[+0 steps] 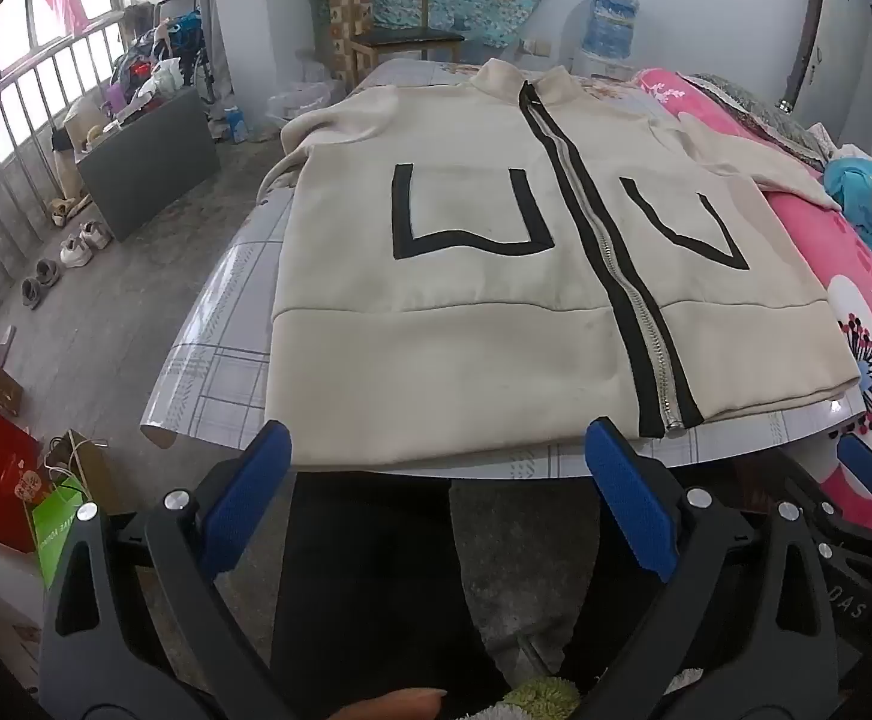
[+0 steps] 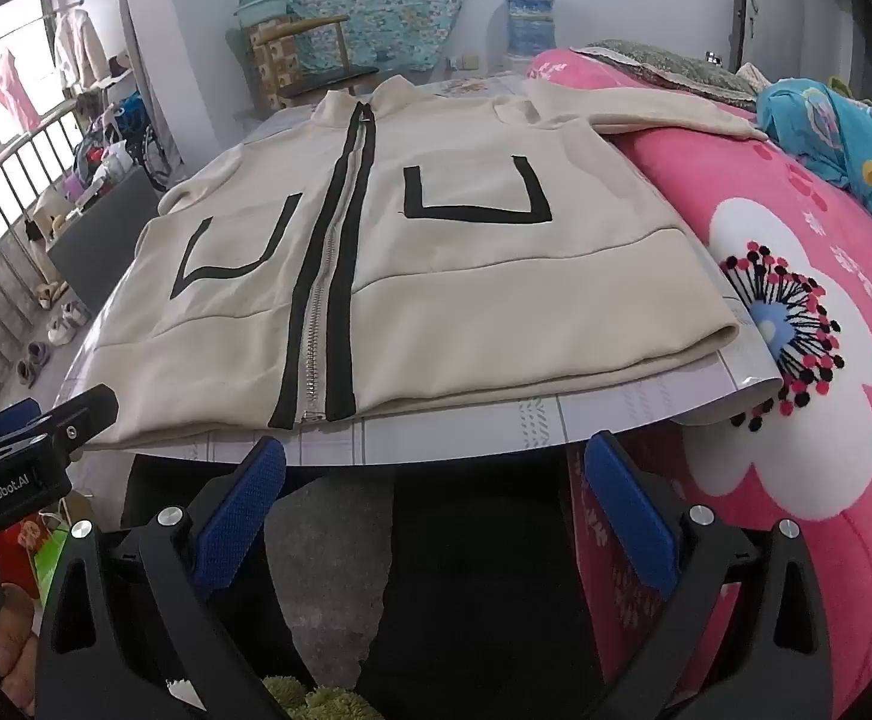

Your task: Fold large clothes

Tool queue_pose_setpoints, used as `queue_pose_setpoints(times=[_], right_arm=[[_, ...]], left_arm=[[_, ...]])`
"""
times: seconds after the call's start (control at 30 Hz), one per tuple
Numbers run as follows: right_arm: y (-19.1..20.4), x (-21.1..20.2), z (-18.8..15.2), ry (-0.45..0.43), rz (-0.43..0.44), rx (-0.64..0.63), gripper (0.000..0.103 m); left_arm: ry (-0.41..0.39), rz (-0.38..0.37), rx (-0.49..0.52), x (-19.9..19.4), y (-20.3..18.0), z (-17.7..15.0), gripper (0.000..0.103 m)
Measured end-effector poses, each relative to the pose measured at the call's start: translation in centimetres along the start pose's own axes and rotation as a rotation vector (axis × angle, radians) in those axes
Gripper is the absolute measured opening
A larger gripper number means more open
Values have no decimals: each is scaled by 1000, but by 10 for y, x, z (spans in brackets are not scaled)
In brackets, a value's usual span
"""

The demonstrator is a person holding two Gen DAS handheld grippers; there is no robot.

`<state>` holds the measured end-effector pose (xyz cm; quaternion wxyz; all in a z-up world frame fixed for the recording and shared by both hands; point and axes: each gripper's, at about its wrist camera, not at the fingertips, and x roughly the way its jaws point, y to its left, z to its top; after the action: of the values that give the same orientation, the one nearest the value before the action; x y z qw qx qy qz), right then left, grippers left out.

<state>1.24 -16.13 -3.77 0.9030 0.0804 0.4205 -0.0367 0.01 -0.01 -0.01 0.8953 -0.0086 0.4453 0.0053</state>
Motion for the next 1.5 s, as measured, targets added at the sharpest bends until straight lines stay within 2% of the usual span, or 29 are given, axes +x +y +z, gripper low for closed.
queue_pose_setpoints(times=[0.77, 1.1, 1.5], right_arm=[[3, 1, -1, -1, -1, -2, 98], [1, 1, -1, 6, 2, 5, 98], [5, 13, 5, 22, 4, -11, 98]], left_arm=[[3, -4, -4, 0, 1, 0, 95], [12, 18, -6, 3, 5, 8, 95], [35, 31, -15, 8, 2, 0, 95]])
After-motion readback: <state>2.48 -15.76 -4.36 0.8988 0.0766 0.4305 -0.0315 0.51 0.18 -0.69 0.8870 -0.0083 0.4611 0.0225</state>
